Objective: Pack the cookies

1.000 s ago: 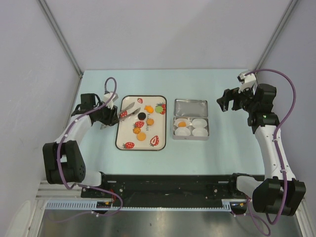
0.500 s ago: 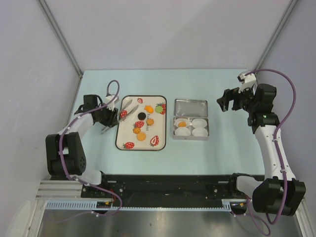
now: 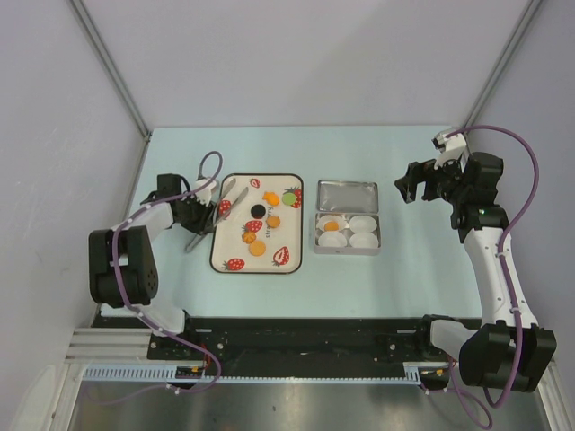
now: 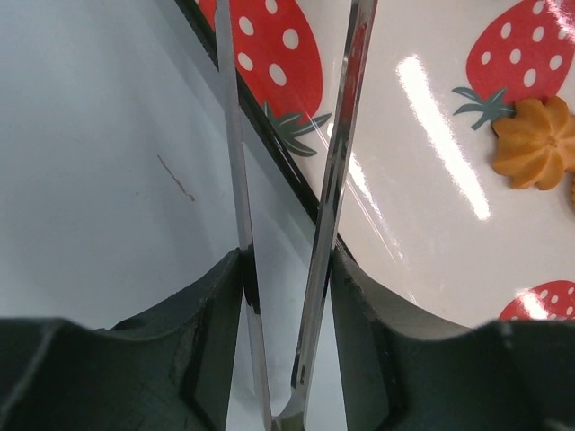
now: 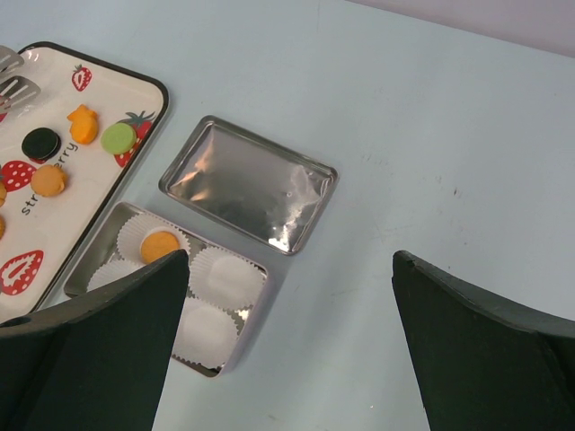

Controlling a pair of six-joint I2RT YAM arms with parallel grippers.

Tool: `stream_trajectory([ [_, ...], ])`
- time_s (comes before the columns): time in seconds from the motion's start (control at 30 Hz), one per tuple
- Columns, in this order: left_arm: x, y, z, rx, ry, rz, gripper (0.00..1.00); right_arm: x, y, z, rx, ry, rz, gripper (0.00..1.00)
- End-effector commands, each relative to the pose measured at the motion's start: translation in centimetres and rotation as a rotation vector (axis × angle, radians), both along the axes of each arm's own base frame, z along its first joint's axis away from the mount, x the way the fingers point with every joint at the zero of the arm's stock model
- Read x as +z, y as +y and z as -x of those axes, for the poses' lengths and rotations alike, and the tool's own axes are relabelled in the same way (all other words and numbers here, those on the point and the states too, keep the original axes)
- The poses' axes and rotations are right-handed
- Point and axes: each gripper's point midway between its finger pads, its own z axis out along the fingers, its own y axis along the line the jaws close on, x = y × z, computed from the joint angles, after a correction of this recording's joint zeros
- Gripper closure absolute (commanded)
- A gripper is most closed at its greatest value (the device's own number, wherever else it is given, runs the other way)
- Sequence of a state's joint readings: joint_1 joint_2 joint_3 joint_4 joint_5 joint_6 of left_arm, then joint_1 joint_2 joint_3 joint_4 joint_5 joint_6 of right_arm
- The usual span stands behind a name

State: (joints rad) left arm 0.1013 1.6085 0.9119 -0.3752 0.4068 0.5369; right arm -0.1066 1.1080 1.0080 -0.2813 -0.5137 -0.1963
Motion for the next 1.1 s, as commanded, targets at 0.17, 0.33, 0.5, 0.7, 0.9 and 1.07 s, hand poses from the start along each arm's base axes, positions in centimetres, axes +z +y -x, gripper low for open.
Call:
stream_trajectory([
  [0.17, 0.3, 1.2, -2.0, -0.024, -0.047, -0.059, 0.52, 0.0, 0.0, -0.2, 0.009, -0.007, 0.004, 0.00],
  [0.33, 0.3, 1.7, -2.2, -0.024, -0.054, -0.086, 0.52, -0.2, 0.0, -0.3, 0.010, -0.003, 0.005, 0.00],
  [0.5, 0.1, 1.9, -2.1, -0.022, -0.056, -0.098, 0.51, -0.1, 0.0, -0.2, 0.011, -0.004, 0.004, 0.00],
  [0.7, -0.3, 2.3, -1.9, -0.021, -0.060, -0.124, 0.50, 0.1, 0.0, -0.1, 0.009, -0.010, 0.005, 0.00],
  [0.9, -0.7, 2.3, -1.9, -0.021, -0.055, -0.124, 0.47, 0.2, -0.1, -0.1, 0.008, -0.013, 0.005, 0.00],
  [1.07, -0.9, 2.2, -2.0, -0.025, -0.051, -0.121, 0.46, 0.1, -0.1, -0.1, 0.006, -0.010, 0.005, 0.00],
])
